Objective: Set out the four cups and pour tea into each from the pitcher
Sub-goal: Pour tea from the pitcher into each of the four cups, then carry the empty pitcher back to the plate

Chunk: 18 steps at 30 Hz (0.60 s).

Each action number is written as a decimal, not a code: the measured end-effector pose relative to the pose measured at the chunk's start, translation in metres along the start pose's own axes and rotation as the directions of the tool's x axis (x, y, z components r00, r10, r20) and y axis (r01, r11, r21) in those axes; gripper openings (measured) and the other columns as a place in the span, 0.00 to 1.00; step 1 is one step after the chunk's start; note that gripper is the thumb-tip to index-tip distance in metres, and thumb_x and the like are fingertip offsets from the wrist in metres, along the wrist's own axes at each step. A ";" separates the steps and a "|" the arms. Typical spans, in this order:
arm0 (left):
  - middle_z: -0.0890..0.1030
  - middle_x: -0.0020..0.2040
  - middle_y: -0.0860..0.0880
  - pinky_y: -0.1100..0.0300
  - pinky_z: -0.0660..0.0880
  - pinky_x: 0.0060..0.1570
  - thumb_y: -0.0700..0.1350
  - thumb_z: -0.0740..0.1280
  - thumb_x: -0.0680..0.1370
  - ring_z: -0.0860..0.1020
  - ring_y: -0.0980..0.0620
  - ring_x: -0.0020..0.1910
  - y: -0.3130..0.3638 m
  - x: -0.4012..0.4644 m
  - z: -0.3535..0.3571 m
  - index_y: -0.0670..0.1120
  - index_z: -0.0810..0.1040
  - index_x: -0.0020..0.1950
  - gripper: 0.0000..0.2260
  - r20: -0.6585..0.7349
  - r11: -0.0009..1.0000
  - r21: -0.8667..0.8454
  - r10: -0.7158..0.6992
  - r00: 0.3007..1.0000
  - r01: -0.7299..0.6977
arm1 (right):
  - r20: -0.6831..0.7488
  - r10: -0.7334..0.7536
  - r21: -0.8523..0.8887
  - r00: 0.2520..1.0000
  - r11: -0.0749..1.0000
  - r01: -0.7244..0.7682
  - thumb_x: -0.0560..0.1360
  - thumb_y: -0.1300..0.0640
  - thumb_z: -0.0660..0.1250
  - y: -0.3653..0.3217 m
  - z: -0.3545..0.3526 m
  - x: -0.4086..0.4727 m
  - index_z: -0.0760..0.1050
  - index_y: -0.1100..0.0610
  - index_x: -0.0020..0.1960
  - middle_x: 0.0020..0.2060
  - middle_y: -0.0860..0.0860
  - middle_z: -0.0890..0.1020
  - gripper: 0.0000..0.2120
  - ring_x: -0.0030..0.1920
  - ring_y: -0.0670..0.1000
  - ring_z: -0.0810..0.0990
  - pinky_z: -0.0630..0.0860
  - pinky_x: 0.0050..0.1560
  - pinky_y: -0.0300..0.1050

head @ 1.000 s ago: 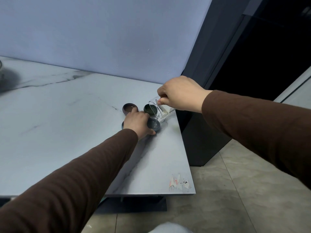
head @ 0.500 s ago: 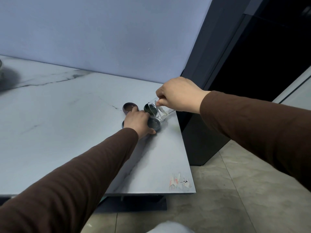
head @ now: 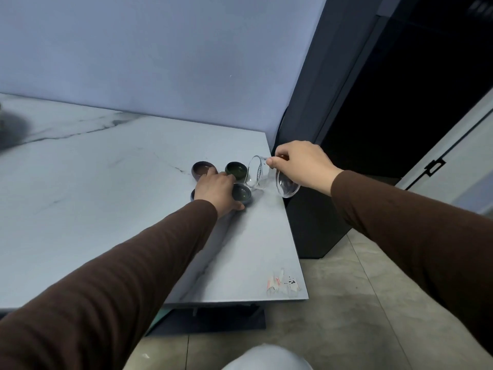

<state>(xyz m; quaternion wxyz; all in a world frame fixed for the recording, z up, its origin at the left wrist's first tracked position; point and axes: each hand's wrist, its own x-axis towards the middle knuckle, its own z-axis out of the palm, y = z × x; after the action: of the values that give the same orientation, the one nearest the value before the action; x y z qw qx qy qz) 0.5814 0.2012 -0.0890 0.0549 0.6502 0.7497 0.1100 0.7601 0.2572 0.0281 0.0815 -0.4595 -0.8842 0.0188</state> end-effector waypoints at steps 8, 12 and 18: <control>0.79 0.57 0.48 0.50 0.72 0.57 0.58 0.71 0.70 0.72 0.44 0.60 0.008 -0.029 -0.030 0.49 0.77 0.62 0.24 -0.062 0.999 -0.020 0.047 0.997 -0.048 | -0.006 0.275 0.370 0.961 0.894 -0.254 0.78 0.41 0.63 0.009 0.004 -0.036 0.77 0.51 0.32 0.27 0.44 0.78 0.20 0.32 0.45 0.75 0.66 0.34 0.44; 0.79 0.58 0.49 0.52 0.72 0.55 0.56 0.70 0.73 0.73 0.45 0.60 0.005 -0.061 -0.062 0.52 0.78 0.63 0.20 -0.058 0.997 0.017 0.075 0.996 -0.074 | 0.005 0.317 0.600 0.948 0.758 -0.257 0.78 0.43 0.64 -0.010 -0.004 -0.057 0.75 0.52 0.31 0.30 0.47 0.78 0.20 0.34 0.49 0.74 0.69 0.40 0.45; 0.81 0.56 0.50 0.53 0.75 0.55 0.56 0.71 0.72 0.76 0.46 0.58 -0.016 -0.114 -0.103 0.51 0.81 0.57 0.16 -0.070 0.999 0.000 0.032 0.997 -0.032 | -0.012 0.293 0.748 0.956 0.637 -0.186 0.77 0.44 0.64 -0.055 -0.007 -0.078 0.77 0.52 0.33 0.32 0.48 0.79 0.19 0.36 0.50 0.74 0.70 0.41 0.48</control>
<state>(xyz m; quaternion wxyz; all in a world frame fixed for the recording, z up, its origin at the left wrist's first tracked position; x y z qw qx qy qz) 0.5595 0.0768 -0.0001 0.0273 0.6579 0.7406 0.1340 0.7607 0.1613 0.0313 0.3154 -0.5002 -0.7239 0.3554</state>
